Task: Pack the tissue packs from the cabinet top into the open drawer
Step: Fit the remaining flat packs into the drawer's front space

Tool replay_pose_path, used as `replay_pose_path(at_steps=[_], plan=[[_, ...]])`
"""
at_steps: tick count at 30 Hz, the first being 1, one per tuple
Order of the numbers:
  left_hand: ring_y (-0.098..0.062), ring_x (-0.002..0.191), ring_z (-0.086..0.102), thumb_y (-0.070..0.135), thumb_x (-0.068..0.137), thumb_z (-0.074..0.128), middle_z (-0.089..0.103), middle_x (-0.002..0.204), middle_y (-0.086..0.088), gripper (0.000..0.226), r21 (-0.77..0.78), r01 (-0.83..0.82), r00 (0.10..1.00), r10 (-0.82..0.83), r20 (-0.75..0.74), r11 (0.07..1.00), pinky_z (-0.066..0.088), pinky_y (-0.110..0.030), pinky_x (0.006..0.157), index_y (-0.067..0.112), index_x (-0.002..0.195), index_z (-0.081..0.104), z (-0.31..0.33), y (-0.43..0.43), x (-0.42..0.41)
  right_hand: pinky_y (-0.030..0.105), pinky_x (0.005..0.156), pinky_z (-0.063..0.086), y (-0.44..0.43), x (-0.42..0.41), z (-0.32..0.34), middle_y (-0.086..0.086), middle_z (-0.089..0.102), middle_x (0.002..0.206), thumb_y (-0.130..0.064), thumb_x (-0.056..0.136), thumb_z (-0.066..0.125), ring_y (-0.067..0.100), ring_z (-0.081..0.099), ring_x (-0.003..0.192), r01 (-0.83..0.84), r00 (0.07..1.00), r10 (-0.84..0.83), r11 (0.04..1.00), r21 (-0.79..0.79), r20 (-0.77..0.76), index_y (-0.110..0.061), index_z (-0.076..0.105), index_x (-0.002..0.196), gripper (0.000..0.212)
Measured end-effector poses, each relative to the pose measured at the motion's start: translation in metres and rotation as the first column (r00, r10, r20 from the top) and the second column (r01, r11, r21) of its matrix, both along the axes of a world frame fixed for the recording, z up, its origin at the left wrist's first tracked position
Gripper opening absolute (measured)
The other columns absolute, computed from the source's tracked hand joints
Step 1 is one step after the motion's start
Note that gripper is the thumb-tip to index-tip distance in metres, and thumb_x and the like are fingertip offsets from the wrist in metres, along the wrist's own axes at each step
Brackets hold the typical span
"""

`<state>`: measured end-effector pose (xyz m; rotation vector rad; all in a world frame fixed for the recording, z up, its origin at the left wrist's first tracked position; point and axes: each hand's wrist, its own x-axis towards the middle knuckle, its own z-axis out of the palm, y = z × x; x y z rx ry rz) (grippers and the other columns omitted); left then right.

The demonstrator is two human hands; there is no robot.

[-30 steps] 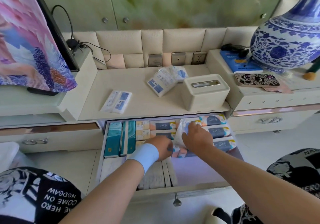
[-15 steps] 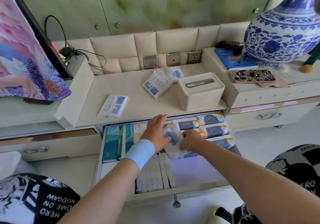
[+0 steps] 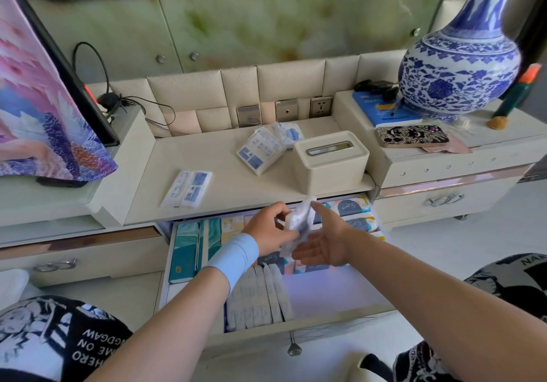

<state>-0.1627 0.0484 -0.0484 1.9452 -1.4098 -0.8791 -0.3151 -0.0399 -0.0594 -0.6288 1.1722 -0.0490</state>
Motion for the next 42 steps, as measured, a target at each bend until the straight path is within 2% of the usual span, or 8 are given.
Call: replay_pose_path(at_steps=[4,7,11,17,22,28,35,42], plan=[[-0.003,0.099,0.063,0.023,0.073,0.077,0.067,0.106,0.014,0.028,0.058,0.198,0.980,-0.197,-0.010,0.979,0.051,-0.022,0.087,0.031,0.098,0.066,-0.004,0.003,-0.010,0.050,0.085,0.058,-0.002,-0.010,-0.002,0.021,0.072,0.108,-0.068,0.085,0.052,0.038,0.071,0.097,-0.098,0.992,0.104,0.991,-0.086,0.068,-0.001,0.062,0.122,0.076],[-0.001,0.108,0.059,0.012,0.078,0.074,0.063,0.115,0.014,0.035,0.179,0.296,0.955,-0.294,-0.039,0.938,0.044,-0.008,0.086,0.028,0.109,0.068,-0.005,0.006,-0.016,0.051,0.085,0.058,0.002,-0.015,-0.004,0.019,0.069,0.100,-0.025,0.092,0.055,0.036,0.068,0.090,-0.256,0.957,0.186,0.903,-0.345,-0.225,-0.003,0.059,0.117,0.033],[-0.021,0.109,0.060,0.020,0.087,0.057,0.062,0.120,0.006,0.033,0.379,0.285,0.859,-0.410,0.306,0.880,0.050,-0.034,0.094,0.038,0.113,0.068,-0.013,0.012,-0.015,0.033,0.068,0.056,0.013,-0.022,0.000,0.015,0.064,0.108,-0.023,0.088,0.061,0.031,0.067,0.095,-0.830,0.549,0.413,0.376,-0.413,-0.727,-0.007,0.054,0.113,0.030],[-0.026,0.143,0.019,0.056,0.083,0.063,0.024,0.155,0.002,0.063,0.638,0.341,0.564,-0.693,0.449,0.690,0.030,-0.047,0.113,0.042,0.141,0.044,-0.051,0.036,-0.007,0.032,0.073,0.059,0.030,-0.021,-0.029,0.007,0.062,0.103,-0.028,0.088,0.063,0.026,0.066,0.089,-0.969,0.247,0.485,0.120,-0.217,-0.839,-0.010,0.055,0.114,0.033],[-0.024,0.141,0.020,0.038,0.080,0.073,0.025,0.152,0.003,0.063,0.569,0.330,0.650,-0.619,0.441,0.753,0.033,-0.043,0.112,0.042,0.138,0.047,-0.052,0.041,0.016,0.028,0.067,0.056,0.039,-0.010,-0.058,0.009,0.064,0.108,-0.035,0.094,0.060,0.025,0.068,0.089,-0.947,0.319,0.461,0.189,-0.259,-0.828,-0.007,0.054,0.122,0.040],[-0.019,0.136,0.030,0.031,0.079,0.073,0.034,0.146,0.003,0.078,0.459,0.252,0.760,-0.468,0.452,0.852,0.037,-0.039,0.109,0.031,0.146,0.033,-0.057,0.051,0.030,0.041,0.065,0.062,0.062,0.015,-0.066,0.016,0.063,0.114,-0.024,0.100,0.044,0.031,0.070,0.088,-0.674,0.733,0.575,0.687,-0.272,-0.363,-0.007,0.043,0.133,0.037],[-0.023,0.130,0.030,0.053,0.078,0.070,0.032,0.141,0.001,0.079,0.402,0.266,0.675,-0.467,0.571,0.876,0.039,-0.042,0.103,0.030,0.145,0.034,-0.062,0.063,0.027,0.035,0.062,0.062,0.051,0.016,-0.071,0.010,0.063,0.117,-0.020,0.101,0.045,0.026,0.075,0.073,-0.812,0.572,0.647,0.535,-0.235,-0.504,-0.008,0.046,0.134,0.035],[-0.025,0.130,0.032,0.057,0.069,0.077,0.030,0.141,-0.002,0.095,0.477,0.235,0.699,-0.488,0.523,0.847,0.043,-0.044,0.102,0.032,0.147,0.028,-0.069,0.066,0.021,0.036,0.070,0.063,0.060,0.022,-0.071,0.010,0.067,0.116,-0.015,0.098,0.059,0.024,0.075,0.077,-0.809,0.586,0.659,0.508,-0.294,-0.472,-0.012,0.048,0.139,0.042]])
